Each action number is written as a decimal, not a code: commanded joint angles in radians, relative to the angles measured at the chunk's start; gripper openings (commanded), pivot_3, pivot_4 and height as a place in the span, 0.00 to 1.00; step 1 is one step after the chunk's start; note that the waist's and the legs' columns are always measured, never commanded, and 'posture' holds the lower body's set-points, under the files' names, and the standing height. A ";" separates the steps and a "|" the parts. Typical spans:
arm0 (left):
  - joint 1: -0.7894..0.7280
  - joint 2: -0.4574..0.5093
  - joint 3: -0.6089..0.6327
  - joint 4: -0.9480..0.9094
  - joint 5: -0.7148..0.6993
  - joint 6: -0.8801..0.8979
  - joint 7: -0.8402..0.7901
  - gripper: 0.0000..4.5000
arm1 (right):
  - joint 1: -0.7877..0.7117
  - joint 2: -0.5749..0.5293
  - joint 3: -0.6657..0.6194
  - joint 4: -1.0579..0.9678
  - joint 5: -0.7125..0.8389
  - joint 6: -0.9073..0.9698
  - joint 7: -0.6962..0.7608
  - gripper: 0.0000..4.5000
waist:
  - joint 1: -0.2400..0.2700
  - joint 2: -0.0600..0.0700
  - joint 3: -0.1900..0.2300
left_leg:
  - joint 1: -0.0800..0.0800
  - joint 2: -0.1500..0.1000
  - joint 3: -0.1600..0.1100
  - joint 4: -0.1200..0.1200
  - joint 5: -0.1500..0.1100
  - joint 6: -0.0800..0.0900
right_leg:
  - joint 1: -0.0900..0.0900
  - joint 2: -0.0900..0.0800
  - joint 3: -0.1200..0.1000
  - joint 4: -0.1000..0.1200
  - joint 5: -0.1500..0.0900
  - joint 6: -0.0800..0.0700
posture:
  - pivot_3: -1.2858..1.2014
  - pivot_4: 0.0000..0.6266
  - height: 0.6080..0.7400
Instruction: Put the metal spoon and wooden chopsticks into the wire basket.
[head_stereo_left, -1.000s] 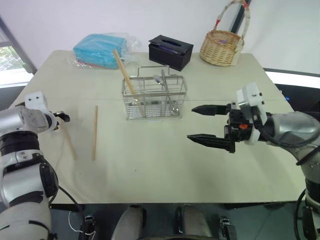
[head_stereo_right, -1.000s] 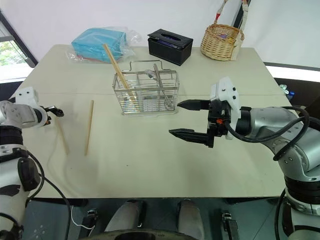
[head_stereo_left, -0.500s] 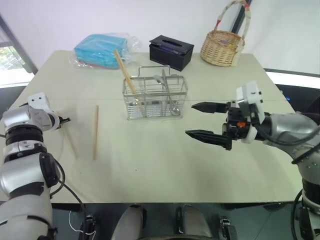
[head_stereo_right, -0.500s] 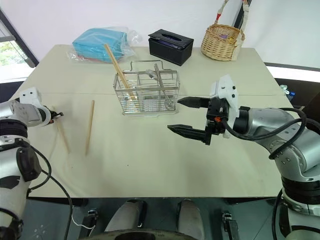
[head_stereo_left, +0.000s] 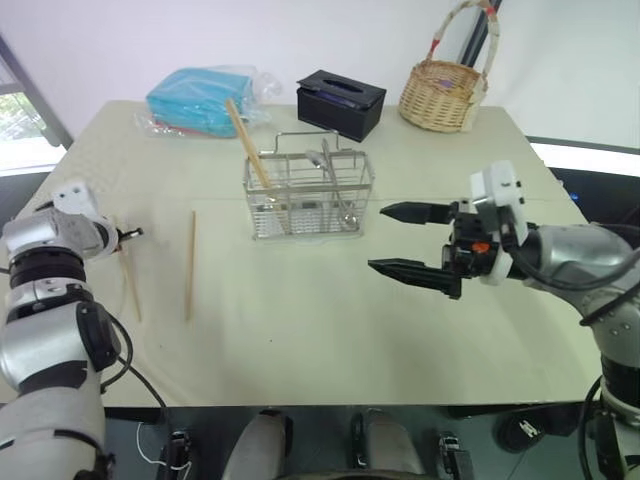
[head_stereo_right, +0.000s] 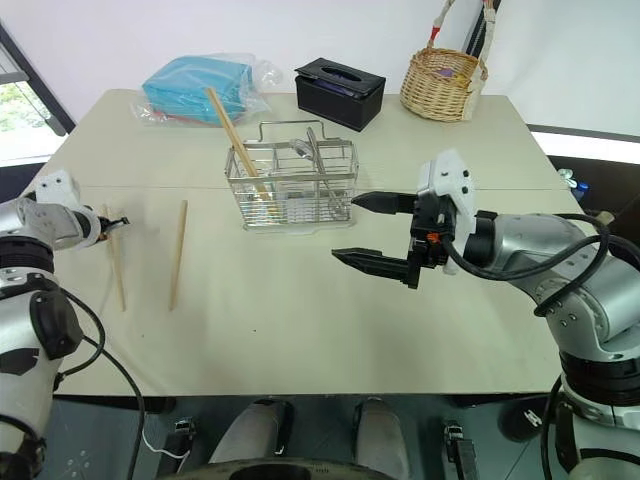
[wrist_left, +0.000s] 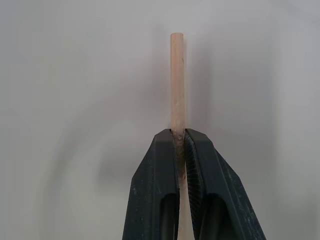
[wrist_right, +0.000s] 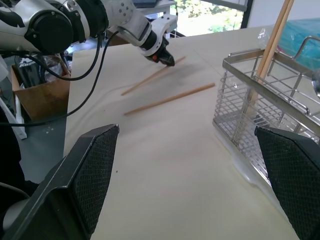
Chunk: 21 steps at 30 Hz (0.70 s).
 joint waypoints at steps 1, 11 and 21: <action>-0.045 0.047 0.051 -0.112 -0.021 -0.159 -0.012 0.01 | -0.013 -0.005 -0.018 -0.002 0.003 -0.020 0.002 1.00 | 0.000 0.000 0.000 | 0.000 0.000 0.000 0.000 0.000 0.000 | 0.000 0.000 0.000 0.000 0.000 0.000 | 0.52 0.24 0.40; -0.214 -0.029 0.161 -0.463 -0.246 -0.363 -0.133 0.01 | -0.046 -0.021 -0.051 0.057 -0.008 -0.033 -0.009 1.00 | 0.002 -0.001 0.000 | -0.001 -0.002 0.001 0.001 0.000 0.000 | 0.001 -0.004 -0.001 -0.002 0.000 0.001 | 0.52 0.24 0.40; -0.308 -0.262 0.054 -0.568 -0.370 -0.294 -0.194 0.01 | -0.053 0.013 -0.064 0.041 -0.007 -0.034 -0.088 1.00 | 0.000 0.000 0.000 | 0.001 -0.002 0.000 0.001 0.000 0.000 | 0.003 -0.002 -0.002 -0.001 0.000 0.002 | 0.52 0.24 0.40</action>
